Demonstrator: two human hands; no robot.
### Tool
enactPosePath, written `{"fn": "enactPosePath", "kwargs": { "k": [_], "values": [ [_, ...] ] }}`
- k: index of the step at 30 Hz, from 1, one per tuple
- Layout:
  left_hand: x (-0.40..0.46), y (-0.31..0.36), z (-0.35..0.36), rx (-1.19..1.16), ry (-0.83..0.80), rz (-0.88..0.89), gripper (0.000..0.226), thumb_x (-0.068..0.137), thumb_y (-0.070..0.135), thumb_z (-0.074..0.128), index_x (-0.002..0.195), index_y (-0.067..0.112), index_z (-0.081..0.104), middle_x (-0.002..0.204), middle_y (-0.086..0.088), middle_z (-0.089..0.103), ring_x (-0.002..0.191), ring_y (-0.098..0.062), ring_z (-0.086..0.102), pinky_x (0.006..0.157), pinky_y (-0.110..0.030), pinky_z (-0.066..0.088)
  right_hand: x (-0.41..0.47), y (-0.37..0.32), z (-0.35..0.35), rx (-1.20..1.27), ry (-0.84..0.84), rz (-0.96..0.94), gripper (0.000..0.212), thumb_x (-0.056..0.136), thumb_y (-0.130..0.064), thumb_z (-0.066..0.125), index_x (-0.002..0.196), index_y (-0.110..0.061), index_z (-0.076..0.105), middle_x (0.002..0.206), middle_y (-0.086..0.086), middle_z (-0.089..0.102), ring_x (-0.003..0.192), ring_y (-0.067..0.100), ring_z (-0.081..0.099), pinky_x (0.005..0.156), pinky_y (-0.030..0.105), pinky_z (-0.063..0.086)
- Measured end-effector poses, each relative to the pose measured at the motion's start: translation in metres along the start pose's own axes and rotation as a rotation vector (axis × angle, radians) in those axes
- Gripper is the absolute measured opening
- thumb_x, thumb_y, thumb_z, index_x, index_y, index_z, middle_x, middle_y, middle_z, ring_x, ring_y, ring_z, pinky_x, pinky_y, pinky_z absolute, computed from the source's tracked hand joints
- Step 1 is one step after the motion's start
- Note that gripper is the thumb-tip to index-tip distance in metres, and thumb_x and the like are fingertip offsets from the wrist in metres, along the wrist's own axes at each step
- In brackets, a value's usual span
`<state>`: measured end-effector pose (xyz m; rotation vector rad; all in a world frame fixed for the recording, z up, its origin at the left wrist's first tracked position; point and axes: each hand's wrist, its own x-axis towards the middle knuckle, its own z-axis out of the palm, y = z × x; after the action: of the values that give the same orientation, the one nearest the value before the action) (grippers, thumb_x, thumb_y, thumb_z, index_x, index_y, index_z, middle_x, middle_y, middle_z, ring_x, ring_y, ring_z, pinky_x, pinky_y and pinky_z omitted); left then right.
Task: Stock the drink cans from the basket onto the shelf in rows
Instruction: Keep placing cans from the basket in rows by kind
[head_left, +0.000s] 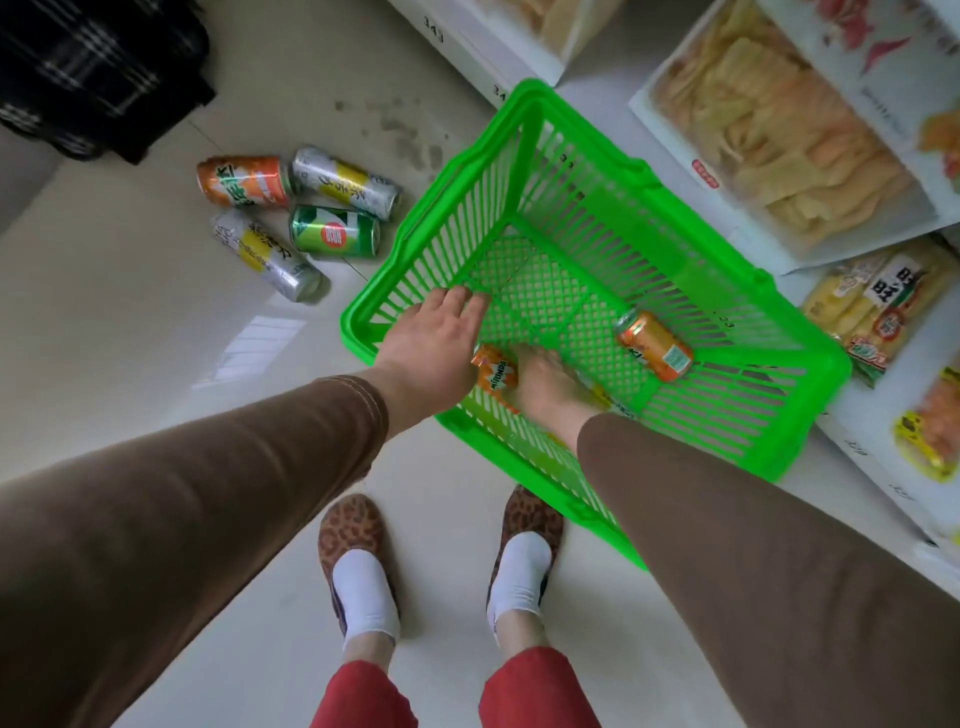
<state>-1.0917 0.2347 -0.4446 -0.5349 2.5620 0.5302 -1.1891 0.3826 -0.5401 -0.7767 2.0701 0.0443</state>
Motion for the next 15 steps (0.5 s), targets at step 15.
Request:
{"fn": "enactPosePath", "kwargs": {
  "k": [15],
  "values": [
    [-0.017,0.007,-0.043,-0.053,0.023,-0.035,0.084,0.085,0.037,0.065,0.152,0.015,0.019,0.144,-0.008,0.037,0.133,-0.029,0.035,0.109,-0.044,0.036,-0.033,-0.009,-0.054,0.364,0.147,0.16,0.059,0.073,-0.041,0.082,0.119,-0.017,0.054,0.113,0.003,0.052,0.097,0.024,0.056,0.08,0.034,0.045]
  ]
}}
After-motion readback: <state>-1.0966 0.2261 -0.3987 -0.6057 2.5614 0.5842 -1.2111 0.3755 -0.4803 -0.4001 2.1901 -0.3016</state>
